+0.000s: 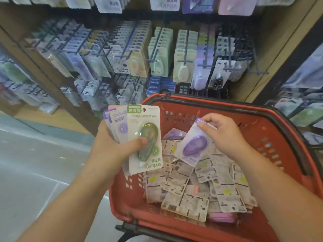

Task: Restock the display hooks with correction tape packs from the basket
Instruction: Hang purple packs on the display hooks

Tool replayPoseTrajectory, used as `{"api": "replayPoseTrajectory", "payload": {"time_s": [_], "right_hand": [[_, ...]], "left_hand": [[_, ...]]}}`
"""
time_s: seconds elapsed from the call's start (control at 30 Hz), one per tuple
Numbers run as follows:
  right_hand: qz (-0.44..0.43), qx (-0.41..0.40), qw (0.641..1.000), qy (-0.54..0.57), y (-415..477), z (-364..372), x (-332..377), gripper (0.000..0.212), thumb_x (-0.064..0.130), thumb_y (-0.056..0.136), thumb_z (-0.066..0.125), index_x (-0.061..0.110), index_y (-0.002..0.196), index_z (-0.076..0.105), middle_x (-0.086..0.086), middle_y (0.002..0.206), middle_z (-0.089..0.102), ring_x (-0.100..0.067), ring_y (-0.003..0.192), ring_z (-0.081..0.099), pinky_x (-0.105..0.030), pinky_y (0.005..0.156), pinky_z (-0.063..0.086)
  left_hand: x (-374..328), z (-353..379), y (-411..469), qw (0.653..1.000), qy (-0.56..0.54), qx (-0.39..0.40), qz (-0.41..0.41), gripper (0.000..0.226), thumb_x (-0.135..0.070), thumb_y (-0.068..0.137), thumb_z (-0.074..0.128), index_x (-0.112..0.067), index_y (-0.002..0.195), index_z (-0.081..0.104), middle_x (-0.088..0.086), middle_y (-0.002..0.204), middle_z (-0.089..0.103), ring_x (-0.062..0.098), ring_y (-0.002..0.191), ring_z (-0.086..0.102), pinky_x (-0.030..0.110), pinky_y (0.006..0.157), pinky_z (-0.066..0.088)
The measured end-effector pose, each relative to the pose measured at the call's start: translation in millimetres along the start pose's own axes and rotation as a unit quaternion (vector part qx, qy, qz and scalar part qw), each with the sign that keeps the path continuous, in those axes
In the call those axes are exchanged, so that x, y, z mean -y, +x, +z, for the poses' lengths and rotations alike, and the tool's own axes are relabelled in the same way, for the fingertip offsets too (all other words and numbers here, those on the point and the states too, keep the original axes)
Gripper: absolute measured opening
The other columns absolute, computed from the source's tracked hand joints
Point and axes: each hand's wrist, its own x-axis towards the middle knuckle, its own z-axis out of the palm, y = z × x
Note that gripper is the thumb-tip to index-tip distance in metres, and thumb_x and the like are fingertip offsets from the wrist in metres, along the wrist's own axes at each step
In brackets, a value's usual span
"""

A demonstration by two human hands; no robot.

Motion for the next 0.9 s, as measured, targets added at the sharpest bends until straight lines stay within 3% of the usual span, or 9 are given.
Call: {"api": "replayPoseTrajectory", "payload": {"time_s": [0.07,0.17,0.23,0.4,0.57,0.73,0.83,0.9], "right_hand": [[-0.001,0.019,0.998,0.063,-12,-17,30,0.017,0.013,0.092,0.075,0.024,0.079,0.073,0.016,0.079,0.072,0.0,0.072,0.062,-0.016,0.072,0.048],[0.003,0.056,0.99,0.127,-28,-29,59,0.022,0.01,0.088,0.076,0.022,0.071,0.072,0.006,0.072,0.07,-0.007,0.067,0.06,-0.018,0.064,0.047],[0.009,0.043,0.992,0.118,-33,-30,66,0.023,0.012,0.087,0.078,0.022,0.069,0.07,0.004,0.071,0.068,-0.008,0.067,0.057,-0.019,0.063,0.045],[0.017,-0.047,0.996,0.074,-34,-32,63,0.024,0.021,0.086,0.082,0.017,0.069,0.065,0.018,0.064,0.06,0.0,0.062,0.053,-0.015,0.061,0.043],[0.015,-0.059,0.996,0.072,-33,-34,64,0.027,0.023,0.086,0.082,0.018,0.068,0.063,0.017,0.061,0.06,0.0,0.058,0.052,-0.017,0.057,0.042],[0.018,-0.052,0.995,0.088,-33,-26,70,0.026,0.022,0.082,0.086,0.021,0.069,0.063,0.007,0.069,0.064,-0.004,0.063,0.057,-0.02,0.062,0.046],[0.053,-0.087,0.982,0.16,-36,-17,72,0.019,0.024,0.084,0.083,0.018,0.087,0.066,0.0,0.084,0.07,-0.002,0.07,0.063,-0.019,0.065,0.052],[0.09,-0.082,0.966,0.228,-39,-10,70,0.02,0.029,0.092,0.076,0.017,0.105,0.065,-0.001,0.098,0.071,-0.003,0.085,0.068,-0.018,0.074,0.054]], "left_hand": [[6,18,0,1.0,0.007,0.025,-0.014,0.088,-0.025,0.047,0.092,-0.015,0.127,0.058,0.007,0.114,0.079,0.029,0.105,0.077,0.054,0.09,0.062],[12,48,-3,0.998,-0.012,0.062,-0.028,0.069,-0.014,0.053,0.085,-0.018,0.119,0.063,0.001,0.104,0.082,0.022,0.097,0.079,0.033,0.074,0.064],[16,67,-8,0.994,-0.033,0.096,-0.047,0.069,-0.012,0.053,0.083,-0.018,0.119,0.063,0.001,0.103,0.082,0.02,0.094,0.079,0.03,0.071,0.061],[22,96,-17,0.984,-0.057,0.146,-0.082,0.09,-0.03,0.047,0.084,-0.018,0.133,0.058,0.01,0.121,0.077,0.034,0.11,0.074,0.055,0.095,0.059],[19,106,-22,0.976,-0.088,0.17,-0.106,0.091,-0.033,0.055,0.087,-0.02,0.139,0.054,0.011,0.13,0.073,0.036,0.116,0.072,0.054,0.092,0.059],[16,108,-24,0.969,-0.074,0.207,-0.112,0.099,-0.033,0.055,0.091,-0.017,0.144,0.05,0.014,0.134,0.071,0.043,0.12,0.069,0.07,0.103,0.05],[15,108,-22,0.972,-0.072,0.192,-0.116,0.098,-0.03,0.051,0.087,-0.019,0.142,0.052,0.013,0.13,0.073,0.04,0.115,0.072,0.066,0.101,0.054],[13,111,-20,0.975,-0.09,0.162,-0.122,0.097,-0.03,0.047,0.086,-0.021,0.139,0.054,0.01,0.125,0.076,0.036,0.108,0.075,0.063,0.097,0.057]]}}
